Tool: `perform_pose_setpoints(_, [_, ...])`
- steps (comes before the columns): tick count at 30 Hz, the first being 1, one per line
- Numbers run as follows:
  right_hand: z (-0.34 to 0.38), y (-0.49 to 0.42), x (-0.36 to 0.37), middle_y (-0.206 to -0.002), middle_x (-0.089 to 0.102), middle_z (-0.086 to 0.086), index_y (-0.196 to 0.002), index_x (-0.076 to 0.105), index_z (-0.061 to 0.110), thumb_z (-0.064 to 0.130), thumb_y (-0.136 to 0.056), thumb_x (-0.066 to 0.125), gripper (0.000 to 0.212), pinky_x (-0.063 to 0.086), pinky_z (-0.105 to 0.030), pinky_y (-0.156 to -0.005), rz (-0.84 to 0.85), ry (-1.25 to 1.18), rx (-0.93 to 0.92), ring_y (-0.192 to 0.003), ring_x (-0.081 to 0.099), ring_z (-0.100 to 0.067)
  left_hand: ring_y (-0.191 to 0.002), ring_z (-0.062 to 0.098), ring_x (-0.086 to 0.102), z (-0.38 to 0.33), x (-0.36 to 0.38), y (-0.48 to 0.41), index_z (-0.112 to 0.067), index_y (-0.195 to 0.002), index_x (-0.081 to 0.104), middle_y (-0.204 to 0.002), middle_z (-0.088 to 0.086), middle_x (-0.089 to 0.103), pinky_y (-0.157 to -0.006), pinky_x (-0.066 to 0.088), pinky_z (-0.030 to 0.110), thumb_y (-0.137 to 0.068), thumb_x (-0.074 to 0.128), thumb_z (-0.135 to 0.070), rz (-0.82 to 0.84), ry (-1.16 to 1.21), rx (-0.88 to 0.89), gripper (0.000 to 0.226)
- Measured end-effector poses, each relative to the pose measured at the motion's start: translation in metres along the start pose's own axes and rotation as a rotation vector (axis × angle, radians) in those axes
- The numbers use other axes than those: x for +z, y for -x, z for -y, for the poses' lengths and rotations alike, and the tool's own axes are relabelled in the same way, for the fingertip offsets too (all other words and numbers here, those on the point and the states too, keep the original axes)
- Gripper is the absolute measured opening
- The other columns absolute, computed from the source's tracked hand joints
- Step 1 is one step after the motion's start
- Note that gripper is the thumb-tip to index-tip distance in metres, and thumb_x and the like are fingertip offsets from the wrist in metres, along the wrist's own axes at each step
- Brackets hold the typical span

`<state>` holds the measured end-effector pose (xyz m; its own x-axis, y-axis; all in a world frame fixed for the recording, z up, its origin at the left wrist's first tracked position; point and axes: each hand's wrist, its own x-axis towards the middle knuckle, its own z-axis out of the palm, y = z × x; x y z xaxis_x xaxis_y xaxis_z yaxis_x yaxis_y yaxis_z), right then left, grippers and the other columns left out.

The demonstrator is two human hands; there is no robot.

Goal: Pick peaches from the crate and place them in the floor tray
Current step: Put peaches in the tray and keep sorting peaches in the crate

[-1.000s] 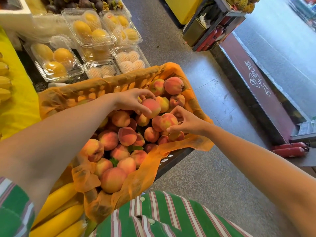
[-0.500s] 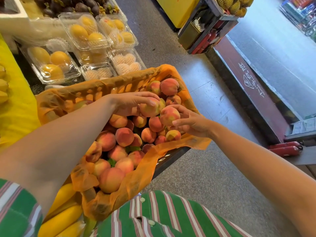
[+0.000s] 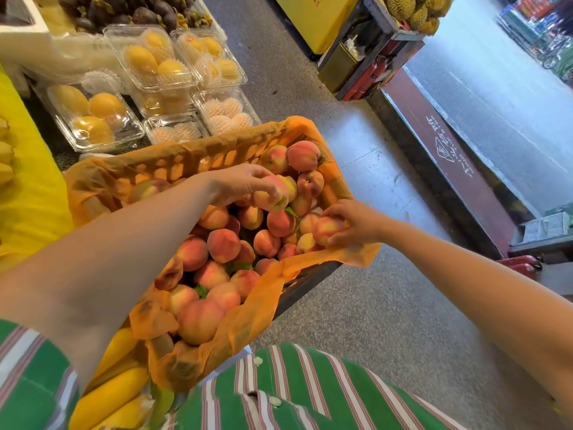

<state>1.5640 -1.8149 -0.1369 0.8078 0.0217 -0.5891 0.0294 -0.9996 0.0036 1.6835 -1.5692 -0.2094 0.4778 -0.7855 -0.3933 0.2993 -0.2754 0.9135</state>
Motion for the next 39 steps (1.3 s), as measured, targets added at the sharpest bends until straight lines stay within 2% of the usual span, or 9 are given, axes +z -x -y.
perform_pose_setpoints(3, [0.0, -0.004, 0.0, -0.123, 0.058, -0.006, -0.13, 0.054, 0.02, 0.047, -0.076, 0.073, 0.064, 0.047, -0.044, -0.092, 0.008, 0.151, 0.021, -0.117, 0.051, -0.025, -0.09, 0.021, 0.052, -0.003, 0.003, -0.002, -0.023, -0.113, 0.062, -0.108, 0.005, 0.057, -0.071, 0.043, 0.034, -0.061, 0.077, -0.036, 0.002, -0.004, -0.004, 0.056])
perform_pose_setpoints(5, [-0.002, -0.004, -0.003, -0.122, 0.057, -0.005, -0.131, 0.052, 0.022, 0.048, -0.079, 0.069, 0.061, 0.049, -0.045, -0.089, 0.047, 0.259, 0.028, -0.117, 0.051, -0.026, -0.084, 0.017, 0.049, -0.006, 0.005, -0.004, -0.021, -0.115, 0.062, -0.101, 0.0, 0.055, -0.066, 0.039, 0.029, -0.068, 0.074, -0.032, 0.005, -0.016, -0.006, 0.051])
perform_pose_setpoints(10, [-0.006, -0.001, 0.004, -0.122, 0.044, -0.004, -0.138, 0.046, 0.025, 0.041, -0.085, 0.065, 0.059, 0.048, -0.039, -0.08, 0.015, 0.446, -0.022, -0.12, 0.042, -0.024, -0.097, 0.019, 0.054, -0.01, 0.019, -0.01, -0.022, -0.114, 0.061, -0.111, 0.002, 0.057, -0.072, 0.045, 0.031, -0.073, 0.075, -0.03, 0.014, -0.038, 0.0, 0.044])
perform_pose_setpoints(14, [-0.012, 0.002, 0.003, -0.119, 0.055, 0.0, -0.131, 0.053, 0.022, 0.025, -0.085, 0.062, 0.047, 0.05, -0.039, -0.077, -0.078, 0.365, -0.055, -0.12, 0.045, -0.021, -0.094, 0.019, 0.056, -0.01, 0.033, -0.021, -0.02, -0.113, 0.062, -0.109, 0.008, 0.06, -0.068, 0.048, 0.029, -0.078, 0.076, -0.026, -0.023, -0.107, 0.054, 0.038])
perform_pose_setpoints(18, [-0.021, 0.008, 0.004, -0.123, 0.056, 0.0, -0.126, 0.059, 0.022, 0.036, -0.085, 0.065, 0.044, 0.053, -0.043, -0.08, -0.103, 0.295, -0.112, -0.121, 0.046, -0.02, -0.095, 0.021, 0.06, -0.009, 0.052, -0.032, -0.011, -0.114, 0.065, -0.107, 0.008, 0.064, -0.073, 0.052, 0.033, -0.064, 0.08, -0.043, -0.144, -0.326, 0.131, 0.061])
perform_pose_setpoints(21, [-0.024, 0.012, 0.01, -0.122, 0.059, -0.003, -0.126, 0.06, 0.017, 0.038, -0.086, 0.064, 0.045, 0.051, -0.045, -0.085, -0.132, 0.225, -0.15, -0.117, 0.051, -0.023, -0.097, 0.029, 0.058, -0.009, 0.068, -0.037, -0.004, -0.101, 0.068, -0.101, 0.015, 0.064, -0.081, 0.049, 0.041, -0.049, 0.064, -0.058, -0.236, -0.632, 0.185, 0.075])
perform_pose_setpoints(26, [-0.023, 0.015, 0.012, -0.119, 0.063, -0.004, -0.124, 0.061, 0.017, 0.039, -0.087, 0.061, 0.043, 0.049, -0.045, -0.089, -0.157, 0.179, -0.149, -0.111, 0.057, -0.025, -0.104, 0.035, 0.05, -0.005, 0.084, -0.041, -0.008, -0.102, 0.065, -0.107, 0.015, 0.056, -0.088, 0.04, 0.039, -0.079, 0.067, -0.02, -0.431, -0.83, 0.303, 0.026])
perform_pose_setpoints(34, [-0.017, 0.009, 0.011, -0.12, 0.061, -0.006, -0.124, 0.062, 0.018, 0.036, -0.09, 0.061, 0.038, 0.046, -0.04, -0.091, -0.17, 0.108, -0.115, -0.11, 0.056, -0.024, -0.1, 0.029, 0.058, -0.006, 0.058, -0.034, -0.02, -0.113, 0.068, -0.102, 0.007, 0.064, -0.07, 0.039, 0.032, -0.088, 0.063, -0.03, -0.177, -1.046, 0.382, 0.027])
perform_pose_setpoints(39, [0.015, -0.002, 0.003, -0.105, 0.068, -0.005, -0.113, 0.068, 0.015, 0.025, -0.09, 0.064, 0.025, 0.049, -0.034, -0.081, -0.269, -0.196, -0.203, -0.094, 0.063, -0.019, -0.088, 0.022, 0.061, -0.022, 0.01, 0.004, -0.022, -0.097, 0.071, -0.081, -0.007, 0.056, -0.069, 0.048, 0.033, -0.085, 0.067, -0.03, -0.07, -1.174, 0.242, 0.015])
